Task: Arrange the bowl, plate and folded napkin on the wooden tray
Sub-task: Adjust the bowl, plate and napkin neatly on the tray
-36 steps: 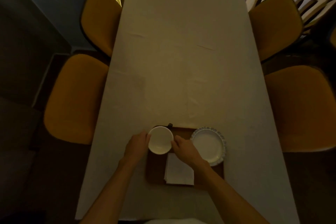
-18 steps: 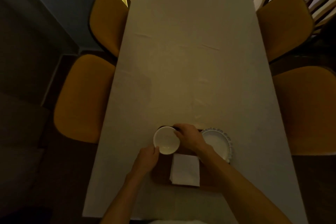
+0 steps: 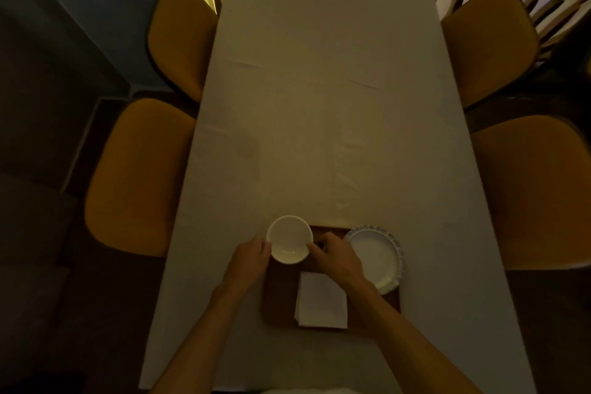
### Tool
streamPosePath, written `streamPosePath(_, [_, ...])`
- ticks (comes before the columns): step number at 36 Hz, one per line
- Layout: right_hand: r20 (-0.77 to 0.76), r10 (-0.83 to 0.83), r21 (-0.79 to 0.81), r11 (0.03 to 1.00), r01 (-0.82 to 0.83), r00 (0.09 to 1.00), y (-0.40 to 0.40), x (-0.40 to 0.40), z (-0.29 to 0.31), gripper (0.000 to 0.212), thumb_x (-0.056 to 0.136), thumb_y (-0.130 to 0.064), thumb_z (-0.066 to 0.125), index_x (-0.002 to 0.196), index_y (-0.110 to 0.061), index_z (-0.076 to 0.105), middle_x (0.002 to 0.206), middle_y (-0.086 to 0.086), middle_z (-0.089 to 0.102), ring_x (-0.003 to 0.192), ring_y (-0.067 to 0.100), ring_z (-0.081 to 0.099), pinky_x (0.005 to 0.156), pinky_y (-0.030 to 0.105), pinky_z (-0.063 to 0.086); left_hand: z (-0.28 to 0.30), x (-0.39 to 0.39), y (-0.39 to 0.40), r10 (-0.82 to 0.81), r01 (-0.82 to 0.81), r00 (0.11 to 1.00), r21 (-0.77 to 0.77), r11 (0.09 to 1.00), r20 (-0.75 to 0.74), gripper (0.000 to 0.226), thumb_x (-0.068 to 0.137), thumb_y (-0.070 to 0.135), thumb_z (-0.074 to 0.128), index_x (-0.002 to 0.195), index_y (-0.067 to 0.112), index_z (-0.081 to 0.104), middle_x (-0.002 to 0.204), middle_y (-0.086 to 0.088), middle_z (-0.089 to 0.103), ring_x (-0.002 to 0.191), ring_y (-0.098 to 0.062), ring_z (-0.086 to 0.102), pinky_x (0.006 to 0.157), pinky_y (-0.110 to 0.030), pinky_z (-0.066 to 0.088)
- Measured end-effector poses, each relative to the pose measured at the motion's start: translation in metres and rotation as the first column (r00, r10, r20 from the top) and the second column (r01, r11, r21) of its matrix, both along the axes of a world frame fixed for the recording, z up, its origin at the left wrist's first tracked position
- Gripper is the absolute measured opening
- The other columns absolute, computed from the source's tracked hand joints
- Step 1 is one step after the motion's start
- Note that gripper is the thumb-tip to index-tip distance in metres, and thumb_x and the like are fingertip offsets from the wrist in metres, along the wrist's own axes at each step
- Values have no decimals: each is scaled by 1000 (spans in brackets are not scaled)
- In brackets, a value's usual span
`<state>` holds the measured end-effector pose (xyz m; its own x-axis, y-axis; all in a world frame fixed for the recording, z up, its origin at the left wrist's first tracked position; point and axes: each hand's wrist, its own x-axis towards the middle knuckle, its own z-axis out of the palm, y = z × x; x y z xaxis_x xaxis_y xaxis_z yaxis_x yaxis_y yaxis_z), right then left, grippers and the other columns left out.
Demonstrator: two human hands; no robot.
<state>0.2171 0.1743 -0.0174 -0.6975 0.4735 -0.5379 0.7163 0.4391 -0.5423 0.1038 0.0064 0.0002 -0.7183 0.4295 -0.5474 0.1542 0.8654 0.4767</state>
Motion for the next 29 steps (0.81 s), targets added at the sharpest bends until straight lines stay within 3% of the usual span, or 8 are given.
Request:
streamPosePath(7, [-70,-69,-81,995,63,995,-5,-3,2,30,92,-40,57,99,-11,59,82,-3,57,72,10,54,54,19,35,0,1,3,6,-7,1000,-33,999,-14,29,97,25,39,101,2,56,102,-24,66,93,-38,62,75,-39,48])
streamPosePath(13, [-85,-58,-108,993,49,995,-5,-9,2,33,92,-41,56,105,-11,60,88,2,65,75,13,59,60,23,43,3,-3,4,40,-38,999,-108,993,15,29,91,28,43,92,2,56,98,-22,64,87,-35,60,67,-35,41])
streamPosePath(19, [-76,-44,-115,993,35,996,-1,-11,6,33,92,-40,57,107,-11,60,88,0,64,71,9,56,53,17,36,2,-2,2,62,-60,998,-42,997,32,23,89,25,44,84,5,54,91,-24,64,84,-37,61,69,-42,50])
streamPosePath(23, [-56,-58,-145,988,49,997,1,-9,6,33,91,-42,58,107,-14,61,85,-4,62,72,7,57,55,18,39,3,-1,3,54,-54,998,-12,998,32,19,92,19,43,77,8,47,91,-25,63,86,-37,60,64,-37,39])
streamPosePath(25, [-50,-63,-152,987,55,997,1,-7,6,33,90,-43,59,106,-14,61,83,-4,62,72,7,58,55,19,40,4,0,4,61,-61,997,-5,998,35,18,93,17,43,78,7,47,92,-26,63,88,-38,60,65,-35,37])
streamPosePath(29, [-54,-58,-146,988,50,997,0,-6,9,33,91,-43,58,105,-13,60,80,-5,60,68,4,54,53,18,37,5,1,5,72,-72,997,-27,997,24,24,93,20,43,89,1,56,97,-26,64,90,-37,61,74,-41,47])
